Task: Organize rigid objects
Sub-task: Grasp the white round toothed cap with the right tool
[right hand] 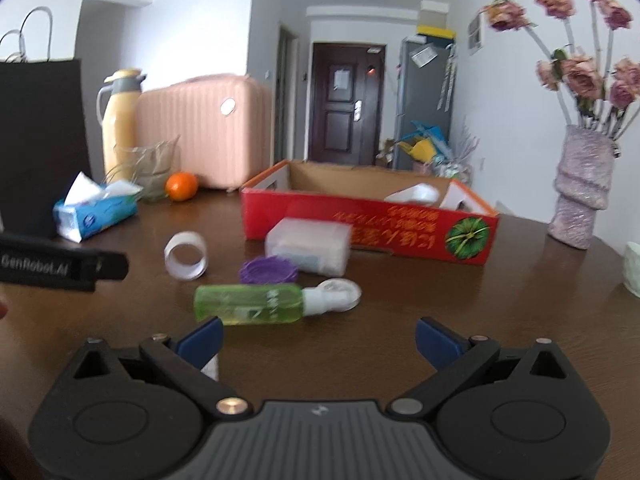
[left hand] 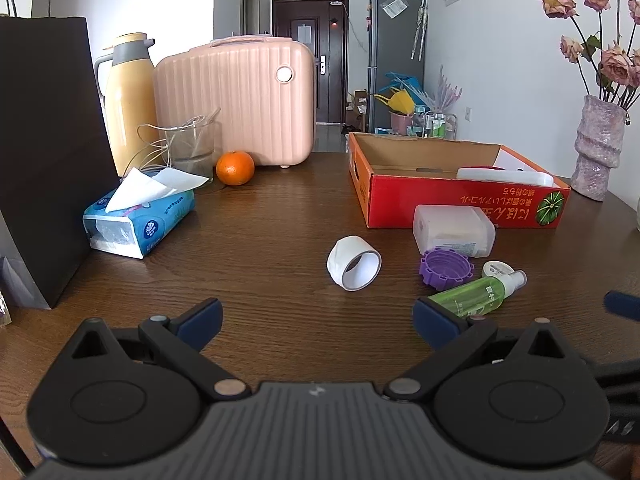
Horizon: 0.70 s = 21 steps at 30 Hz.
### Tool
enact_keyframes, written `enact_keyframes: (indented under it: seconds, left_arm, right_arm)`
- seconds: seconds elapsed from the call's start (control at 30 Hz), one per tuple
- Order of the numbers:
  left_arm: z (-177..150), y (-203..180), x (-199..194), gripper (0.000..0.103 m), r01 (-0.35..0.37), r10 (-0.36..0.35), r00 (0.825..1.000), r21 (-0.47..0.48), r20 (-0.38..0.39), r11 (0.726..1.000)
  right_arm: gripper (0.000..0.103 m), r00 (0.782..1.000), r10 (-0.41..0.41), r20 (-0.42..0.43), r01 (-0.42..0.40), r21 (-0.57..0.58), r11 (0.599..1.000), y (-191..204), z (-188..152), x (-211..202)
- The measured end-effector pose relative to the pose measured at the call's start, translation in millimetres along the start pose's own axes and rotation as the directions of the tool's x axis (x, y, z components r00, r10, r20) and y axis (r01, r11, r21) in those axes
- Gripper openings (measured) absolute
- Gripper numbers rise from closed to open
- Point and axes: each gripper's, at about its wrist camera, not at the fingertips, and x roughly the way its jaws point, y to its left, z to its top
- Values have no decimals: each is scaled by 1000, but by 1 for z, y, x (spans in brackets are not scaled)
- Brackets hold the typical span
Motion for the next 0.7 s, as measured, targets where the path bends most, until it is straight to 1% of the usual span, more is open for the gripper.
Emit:
enact_keyframes:
  seconds: [0.13,0.27,0.33,0.47,0.53,0.57,0.6,0.63,0.67,0.7]
  left_arm:
    - [0,1,1,103,-5,5,1000,-5,-6,1000]
    - [0,3,2,103,-9,9,1000,-13,-14,1000]
    - [0,3,2,103,-9,8,1000,-13,-14,1000]
    - [-1,3,1,103,-8,8,1000,-11,-13,1000]
    - [-1,3,2,103,-8,8,1000,-11,-15,1000]
    - [-1,3,2,103,-8,8,1000,-11,-16,1000]
    - [-1,3,2,103,-8,8,1000,-11,-16,1000]
    - [-1,3,2,103,-8,7,1000,-11,-16,1000]
    - [-1,3,2,103,-8,7,1000,-11,-16,1000]
    - [-1,3,2,103,-8,8,1000,-11,-16,1000]
  right_arm:
    - [98,999,47,-17,-47,-22,999,13,-1,2]
    - [96,997,72,-34,-73,-48,996,25,0,5]
    - [91,995,83,-56,-87,-55,995,28,0,9]
    - [85,990,104,-93,-110,-53,993,32,0,16]
    - [73,986,123,-110,-128,-44,991,32,1,21]
    - [70,985,130,-118,-135,-39,990,32,2,23]
    - [64,983,135,-128,-140,-34,989,32,2,27]
    - [55,980,141,-141,-146,-27,989,32,2,30]
    - [48,977,151,-153,-156,-20,988,32,3,33]
    - [30,972,163,-166,-167,-10,986,31,3,35]
